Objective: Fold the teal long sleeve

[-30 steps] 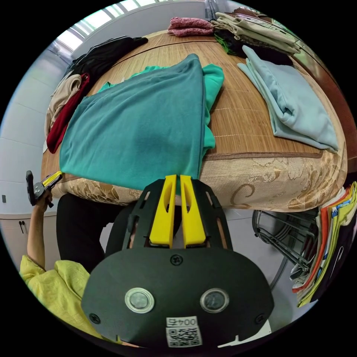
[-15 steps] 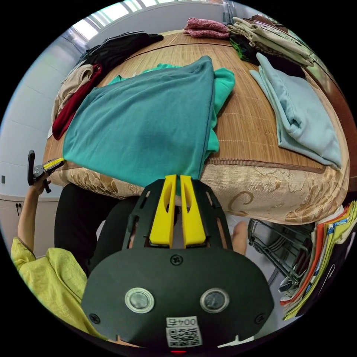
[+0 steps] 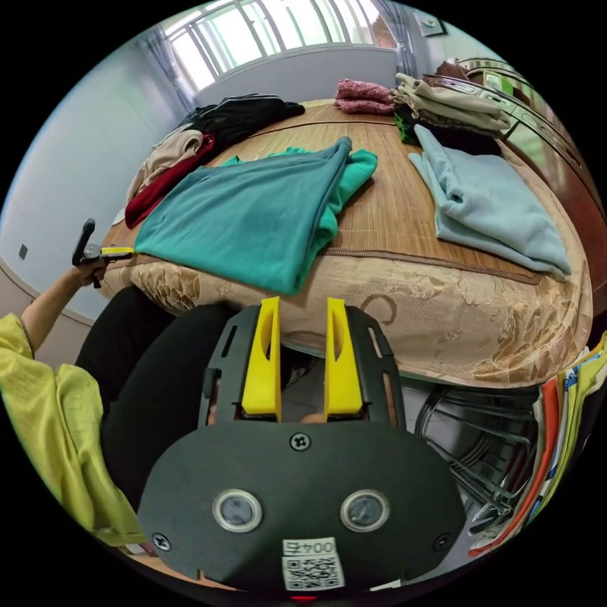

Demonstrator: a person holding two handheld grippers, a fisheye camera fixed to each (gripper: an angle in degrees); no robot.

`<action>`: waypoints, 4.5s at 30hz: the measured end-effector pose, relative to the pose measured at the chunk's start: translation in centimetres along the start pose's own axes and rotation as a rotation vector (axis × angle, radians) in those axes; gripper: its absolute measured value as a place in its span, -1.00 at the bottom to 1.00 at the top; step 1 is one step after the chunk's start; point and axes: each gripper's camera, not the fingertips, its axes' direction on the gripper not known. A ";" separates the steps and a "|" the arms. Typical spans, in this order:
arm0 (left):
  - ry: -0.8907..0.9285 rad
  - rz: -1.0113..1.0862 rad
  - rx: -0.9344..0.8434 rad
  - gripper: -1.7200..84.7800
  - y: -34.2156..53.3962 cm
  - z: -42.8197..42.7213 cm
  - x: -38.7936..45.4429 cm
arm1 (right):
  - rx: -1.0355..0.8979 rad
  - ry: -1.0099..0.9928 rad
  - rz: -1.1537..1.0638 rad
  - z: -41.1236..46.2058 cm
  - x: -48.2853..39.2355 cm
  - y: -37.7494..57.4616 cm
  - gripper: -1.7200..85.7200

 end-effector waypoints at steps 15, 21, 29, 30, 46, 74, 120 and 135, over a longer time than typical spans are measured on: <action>0.144 0.110 0.131 -0.76 3.2 0.1 -2.4 | 0.000 0.021 -0.134 2.5 -3.6 -0.2 -0.75; 0.097 0.186 0.170 -0.85 2.3 0.9 -2.3 | -0.052 0.046 -0.150 2.7 -4.3 -1.5 -0.75; 0.106 0.337 0.157 -0.92 1.1 2.4 -1.7 | -0.135 0.099 -0.191 3.7 -5.7 -4.0 -0.80; 0.104 0.352 0.155 -0.92 0.9 2.5 -1.6 | -0.134 0.104 -0.193 3.7 -5.7 -4.1 -0.81; 0.154 0.272 0.133 -0.93 3.1 3.6 -2.9 | -0.137 0.117 0.088 3.5 -2.0 -5.2 -0.76; -0.042 0.181 0.312 -0.94 -14.3 3.1 4.3 | 0.068 0.110 0.114 9.2 -0.1 -27.2 -0.73; 0.462 -0.389 0.365 -0.87 -17.3 15.5 -20.0 | -0.001 0.016 0.177 18.6 13.7 -37.1 -0.81; 0.701 -0.554 0.577 -0.77 -13.7 4.8 -25.1 | 0.203 -0.110 0.259 5.6 19.3 -27.5 -0.77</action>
